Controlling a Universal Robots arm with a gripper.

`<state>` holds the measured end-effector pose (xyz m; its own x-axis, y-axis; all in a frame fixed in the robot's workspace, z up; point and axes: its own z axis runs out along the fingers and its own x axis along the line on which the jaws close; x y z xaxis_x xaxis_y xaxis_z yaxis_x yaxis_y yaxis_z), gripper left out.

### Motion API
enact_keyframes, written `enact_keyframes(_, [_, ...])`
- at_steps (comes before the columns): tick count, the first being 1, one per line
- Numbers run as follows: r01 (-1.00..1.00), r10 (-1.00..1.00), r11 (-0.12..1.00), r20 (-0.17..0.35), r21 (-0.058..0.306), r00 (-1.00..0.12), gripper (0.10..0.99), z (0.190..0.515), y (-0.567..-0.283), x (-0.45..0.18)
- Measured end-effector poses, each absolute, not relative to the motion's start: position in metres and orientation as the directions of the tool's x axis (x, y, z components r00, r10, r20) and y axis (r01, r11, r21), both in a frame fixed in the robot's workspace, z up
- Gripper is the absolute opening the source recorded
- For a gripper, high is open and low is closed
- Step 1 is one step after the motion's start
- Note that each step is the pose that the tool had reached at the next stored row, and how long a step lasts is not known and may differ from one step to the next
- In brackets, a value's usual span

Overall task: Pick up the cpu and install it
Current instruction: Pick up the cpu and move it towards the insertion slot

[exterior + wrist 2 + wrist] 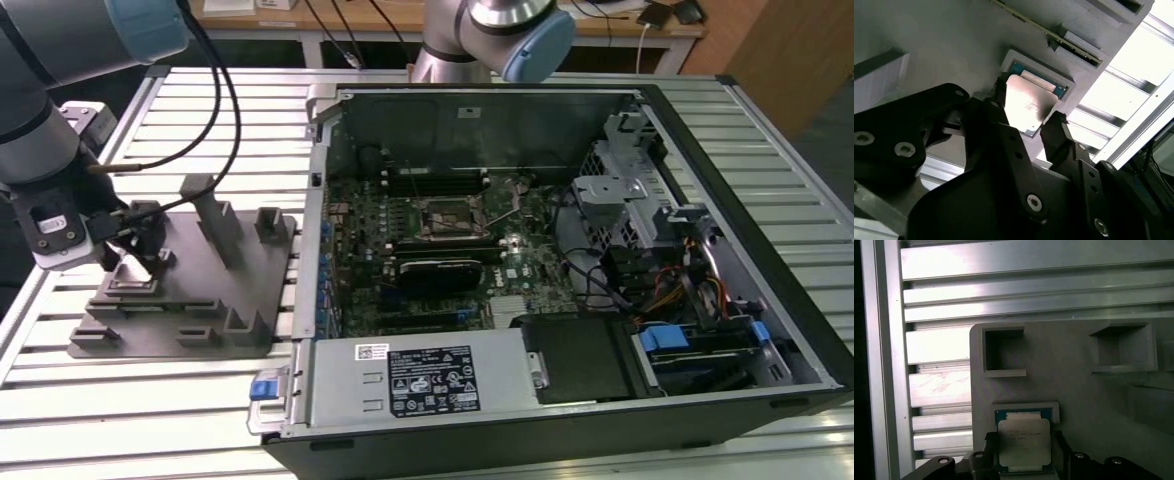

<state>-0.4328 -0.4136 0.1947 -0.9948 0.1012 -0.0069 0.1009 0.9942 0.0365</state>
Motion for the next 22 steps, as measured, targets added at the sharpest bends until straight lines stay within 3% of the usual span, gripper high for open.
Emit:
enact_keyframes(1, [0.101, 0.101, 0.994, -0.007, 0.036, -0.995, 0.584, 0.195, -0.414, -0.433])
enact_keyframes(3, [0.101, 0.101, 0.994, -0.007, 0.036, -0.995, 0.584, 0.195, -0.414, -0.433])
enact_keyframes(4, [0.101, 0.101, 0.994, -0.007, 0.037, -0.995, 0.647, 0.195, -0.414, -0.433])
enact_keyframes(22, [0.072, 0.072, 0.997, -0.007, 0.036, -0.997, 0.647, 0.182, -0.414, -0.433])
